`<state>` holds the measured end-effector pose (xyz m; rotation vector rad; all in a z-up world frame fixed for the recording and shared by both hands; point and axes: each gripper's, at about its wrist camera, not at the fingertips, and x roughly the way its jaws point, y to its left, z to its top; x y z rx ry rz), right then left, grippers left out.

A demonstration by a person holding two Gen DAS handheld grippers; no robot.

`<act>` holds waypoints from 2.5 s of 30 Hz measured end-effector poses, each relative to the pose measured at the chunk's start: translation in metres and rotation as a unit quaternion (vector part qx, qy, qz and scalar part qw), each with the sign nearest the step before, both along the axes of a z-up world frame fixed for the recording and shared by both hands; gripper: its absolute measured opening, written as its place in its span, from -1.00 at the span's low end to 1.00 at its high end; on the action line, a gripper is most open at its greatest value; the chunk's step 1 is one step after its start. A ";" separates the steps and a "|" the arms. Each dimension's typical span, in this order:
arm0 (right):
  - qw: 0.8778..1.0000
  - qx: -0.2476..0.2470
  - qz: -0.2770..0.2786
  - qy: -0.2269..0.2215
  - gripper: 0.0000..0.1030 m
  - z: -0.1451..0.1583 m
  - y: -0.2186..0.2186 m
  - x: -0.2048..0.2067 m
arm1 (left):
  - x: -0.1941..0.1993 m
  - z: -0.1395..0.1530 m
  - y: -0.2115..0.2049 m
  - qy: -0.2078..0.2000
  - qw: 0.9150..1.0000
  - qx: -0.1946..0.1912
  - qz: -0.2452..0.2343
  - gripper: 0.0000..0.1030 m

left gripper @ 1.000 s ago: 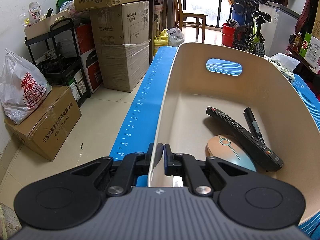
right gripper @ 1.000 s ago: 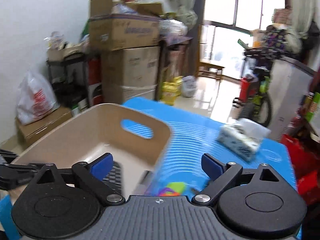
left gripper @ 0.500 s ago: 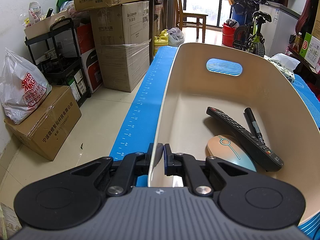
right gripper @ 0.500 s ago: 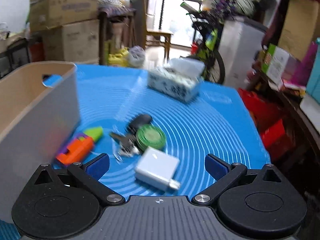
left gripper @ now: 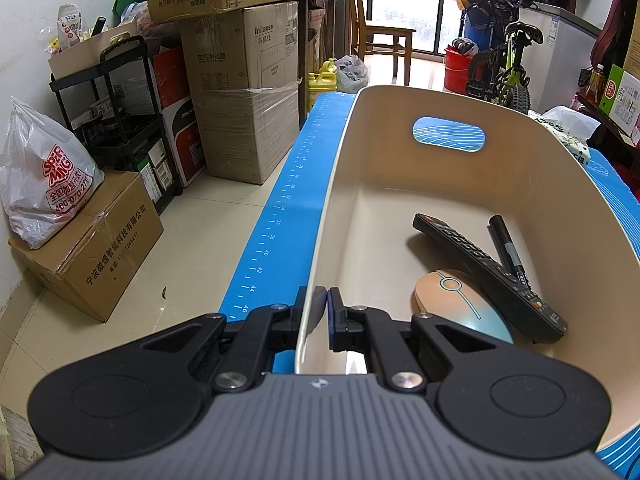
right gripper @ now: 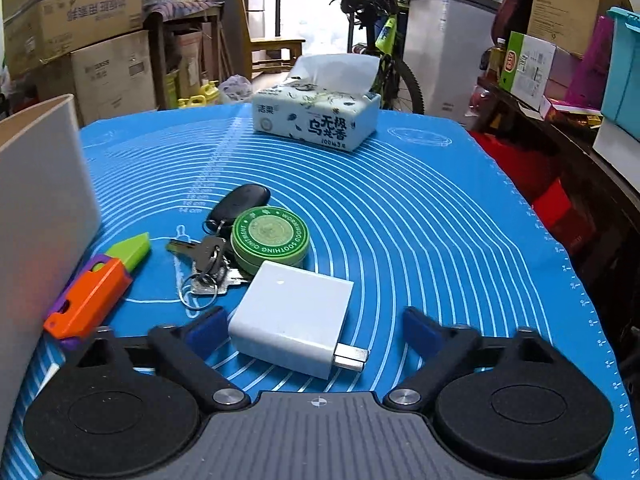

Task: Organize rigid objects
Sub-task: 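Move the right tool to the white charger and grasp it, then carry the white charger into the basket and open the right tool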

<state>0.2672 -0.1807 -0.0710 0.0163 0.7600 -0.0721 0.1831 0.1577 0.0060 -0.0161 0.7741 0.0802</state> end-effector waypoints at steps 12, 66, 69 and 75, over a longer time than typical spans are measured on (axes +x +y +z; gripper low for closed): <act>0.999 0.009 0.012 -0.028 0.19 0.004 0.004 -0.010 | 0.000 0.000 0.000 0.000 1.000 0.000 0.000 -0.82; 0.943 -0.086 0.322 0.017 0.16 0.095 0.223 0.003 | 0.001 0.001 0.000 0.000 1.000 -0.001 0.000 -0.82; 0.940 -0.085 0.327 0.039 0.16 0.091 0.225 0.006 | 0.001 0.000 -0.001 0.000 1.000 -0.001 0.001 -0.82; 0.932 -0.101 0.340 0.078 0.17 0.085 0.228 0.007 | 0.000 0.000 -0.003 0.000 1.000 0.000 0.000 -0.82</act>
